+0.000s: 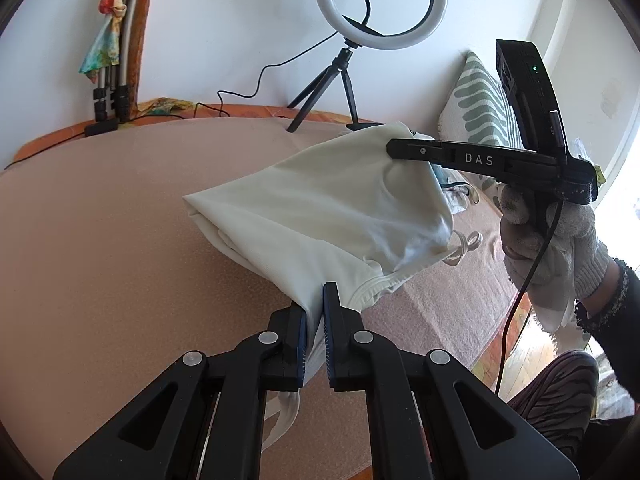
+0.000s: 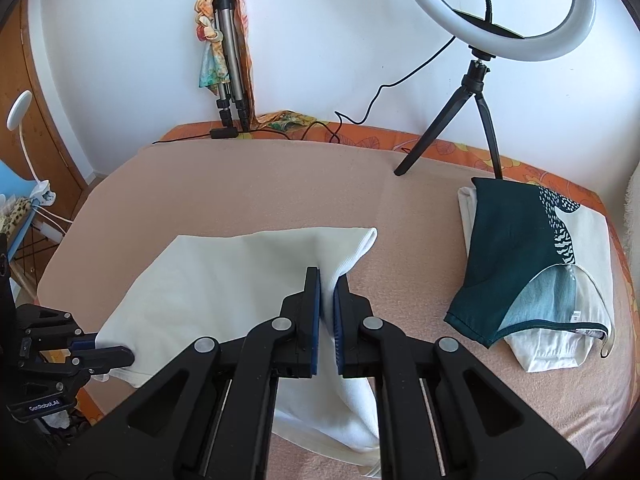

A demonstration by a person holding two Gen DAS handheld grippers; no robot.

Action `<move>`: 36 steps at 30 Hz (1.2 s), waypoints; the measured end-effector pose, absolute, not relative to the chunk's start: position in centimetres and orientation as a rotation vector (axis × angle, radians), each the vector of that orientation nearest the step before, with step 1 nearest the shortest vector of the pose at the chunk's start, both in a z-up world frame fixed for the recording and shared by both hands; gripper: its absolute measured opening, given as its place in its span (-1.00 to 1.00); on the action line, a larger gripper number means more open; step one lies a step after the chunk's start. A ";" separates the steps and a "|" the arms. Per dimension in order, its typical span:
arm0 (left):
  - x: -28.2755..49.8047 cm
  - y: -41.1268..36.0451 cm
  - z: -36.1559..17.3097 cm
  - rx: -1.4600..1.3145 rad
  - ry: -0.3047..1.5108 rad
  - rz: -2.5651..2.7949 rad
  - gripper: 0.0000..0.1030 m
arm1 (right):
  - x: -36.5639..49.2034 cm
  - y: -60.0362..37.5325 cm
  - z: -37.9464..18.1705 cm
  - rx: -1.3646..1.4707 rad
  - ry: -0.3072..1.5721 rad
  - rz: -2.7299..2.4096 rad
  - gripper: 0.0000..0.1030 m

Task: Fold small clothes
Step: 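Lift the folded camisole with both grippers and carry it onto the green clothes stack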

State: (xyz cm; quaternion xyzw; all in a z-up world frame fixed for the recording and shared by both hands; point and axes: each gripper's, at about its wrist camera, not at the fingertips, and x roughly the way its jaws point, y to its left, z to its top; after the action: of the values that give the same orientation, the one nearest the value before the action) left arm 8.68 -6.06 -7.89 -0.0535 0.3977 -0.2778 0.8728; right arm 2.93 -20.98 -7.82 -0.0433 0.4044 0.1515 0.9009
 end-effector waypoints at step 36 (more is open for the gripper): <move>14.7 -25.1 -1.4 0.039 0.685 -0.793 -0.89 | 3.1 -40.8 0.0 -0.105 0.680 0.035 -0.87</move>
State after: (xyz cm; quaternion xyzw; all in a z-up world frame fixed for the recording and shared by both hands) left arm 14.68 -25.09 -1.45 0.0184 0.3269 -0.3787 0.8657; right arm 3.15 -40.81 -0.03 -0.0517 0.3331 0.0173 0.9413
